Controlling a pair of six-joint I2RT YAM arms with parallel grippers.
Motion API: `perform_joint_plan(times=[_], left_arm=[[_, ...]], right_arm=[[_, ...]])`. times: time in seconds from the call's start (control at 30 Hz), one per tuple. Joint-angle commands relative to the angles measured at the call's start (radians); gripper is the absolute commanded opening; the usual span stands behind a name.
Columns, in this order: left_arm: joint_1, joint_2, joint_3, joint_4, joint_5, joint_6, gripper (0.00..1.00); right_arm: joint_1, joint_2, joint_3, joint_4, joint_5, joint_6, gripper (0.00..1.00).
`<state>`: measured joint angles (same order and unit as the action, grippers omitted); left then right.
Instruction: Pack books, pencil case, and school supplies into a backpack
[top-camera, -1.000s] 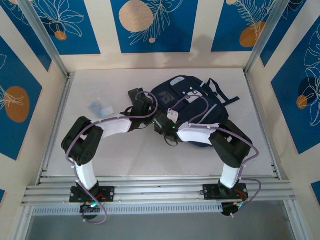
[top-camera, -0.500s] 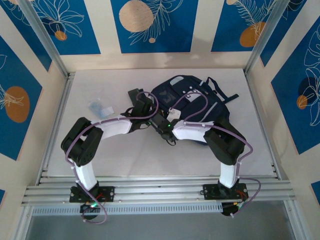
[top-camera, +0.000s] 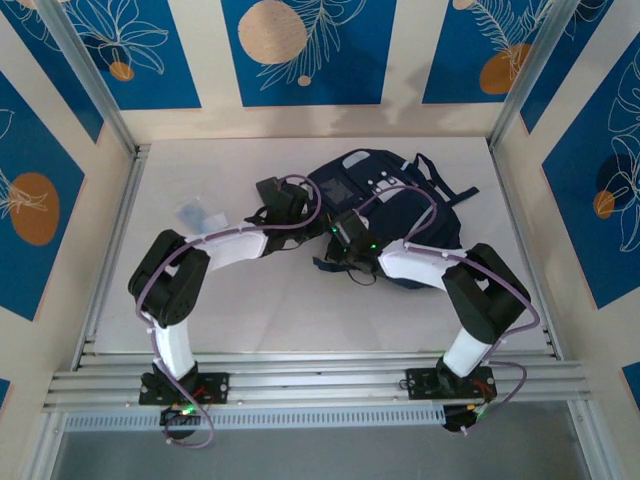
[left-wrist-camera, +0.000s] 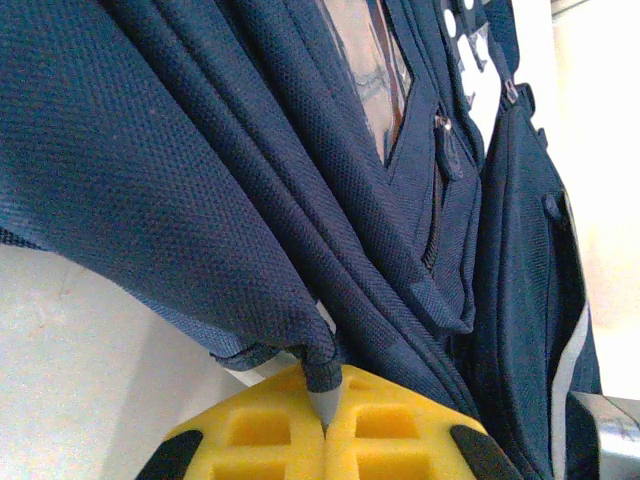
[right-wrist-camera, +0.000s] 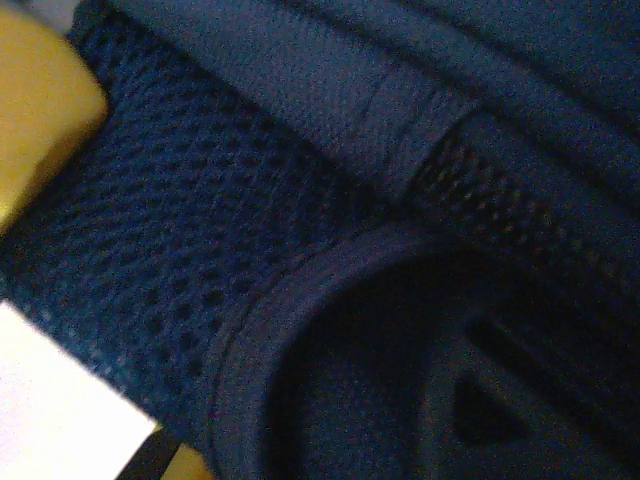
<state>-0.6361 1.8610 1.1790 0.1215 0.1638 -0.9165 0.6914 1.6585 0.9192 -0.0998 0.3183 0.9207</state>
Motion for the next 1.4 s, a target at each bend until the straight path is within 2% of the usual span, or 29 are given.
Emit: perform_joint_plan(times=[0.0, 0.27, 0.5, 0.73, 0.9, 1.13, 1.33, 1.37], left_arm=[[0.049, 0.018, 0.066, 0.033, -0.061, 0.044, 0.0], [0.061, 0.032, 0.08, 0.052, -0.064, 0.056, 0.0], [0.079, 0.039, 0.089, 0.046, -0.072, 0.076, 0.0], [0.101, 0.061, 0.116, 0.031, -0.074, 0.089, 0.0], [0.122, 0.09, 0.16, 0.009, -0.095, 0.121, 0.0], [0.169, 0.198, 0.33, -0.065, -0.053, 0.218, 0.0], [0.181, 0.28, 0.475, -0.149, 0.074, 0.251, 0.0], [0.181, 0.282, 0.482, -0.154, 0.097, 0.25, 0.03]], right_arm=[[-0.009, -0.045, -0.008, -0.183, -0.168, -0.064, 0.0], [-0.044, -0.056, 0.045, -0.431, -0.201, -0.137, 0.0], [-0.066, -0.109, 0.06, -0.619, -0.112, -0.172, 0.0], [-0.094, -0.212, 0.019, -0.723, -0.076, -0.205, 0.0], [-0.143, -0.296, -0.026, -0.752, -0.122, -0.25, 0.0], [-0.267, -0.364, -0.058, -0.765, -0.203, -0.34, 0.0], [-0.281, -0.348, -0.063, -0.661, -0.324, -0.325, 0.0], [-0.28, -0.338, -0.062, -0.638, -0.341, -0.315, 0.0]])
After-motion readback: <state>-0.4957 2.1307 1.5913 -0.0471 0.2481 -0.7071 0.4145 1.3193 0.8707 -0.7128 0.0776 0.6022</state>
